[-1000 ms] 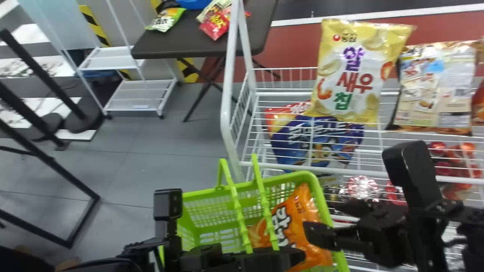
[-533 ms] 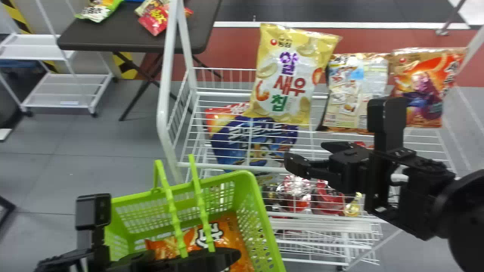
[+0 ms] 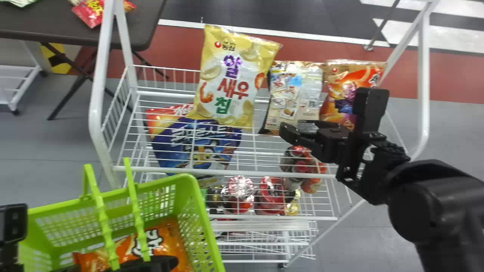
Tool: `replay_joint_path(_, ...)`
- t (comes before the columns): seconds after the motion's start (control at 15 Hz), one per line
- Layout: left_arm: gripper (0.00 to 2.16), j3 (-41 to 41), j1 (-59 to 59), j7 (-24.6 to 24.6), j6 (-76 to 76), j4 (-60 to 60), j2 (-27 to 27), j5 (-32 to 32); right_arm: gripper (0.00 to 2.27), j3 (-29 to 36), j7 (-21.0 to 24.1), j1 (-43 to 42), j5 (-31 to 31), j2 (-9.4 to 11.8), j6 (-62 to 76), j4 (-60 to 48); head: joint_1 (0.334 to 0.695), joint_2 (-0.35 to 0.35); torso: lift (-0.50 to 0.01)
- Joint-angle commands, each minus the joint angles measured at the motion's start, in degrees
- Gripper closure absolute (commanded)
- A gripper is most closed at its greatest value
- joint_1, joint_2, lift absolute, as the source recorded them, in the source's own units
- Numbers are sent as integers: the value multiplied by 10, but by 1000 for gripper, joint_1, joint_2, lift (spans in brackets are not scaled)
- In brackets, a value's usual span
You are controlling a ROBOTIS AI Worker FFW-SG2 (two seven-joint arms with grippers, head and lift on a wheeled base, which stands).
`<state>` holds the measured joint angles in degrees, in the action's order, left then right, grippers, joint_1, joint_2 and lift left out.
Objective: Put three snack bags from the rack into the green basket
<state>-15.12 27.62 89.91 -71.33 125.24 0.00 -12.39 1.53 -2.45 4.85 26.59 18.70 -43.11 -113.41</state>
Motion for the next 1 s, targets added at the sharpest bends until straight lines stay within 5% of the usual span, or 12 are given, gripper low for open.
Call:
replay_joint_path(0.0, 2148, 0, 1, 7, 0, 1, -1, 0, 43, -19, 4, -41, -27, -1, 38, 59, 695, -223, 0)
replay_joint_path(0.53, 2145, 0, 5, 7, 0, 1, -1, 0, 296, -92, 7, -134, -50, -7, 145, 231, 695, -216, 0)
replay_joint_path(0.67, 2145, 0, 7, 7, 0, 2, -1, 0, 880, -94, 7, -136, -57, -7, 143, 234, 695, -210, 0)
replay_joint_path(0.8, 2145, -1, 7, 7, 0, 2, -1, 0, 1889, -93, 8, -136, -54, -6, 133, 231, 695, -208, 0)
replay_joint_path(0.93, 2145, -1, 7, 7, 0, 2, -1, 0, 2152, -83, 9, -128, -52, -6, 120, 215, 695, -209, 0)
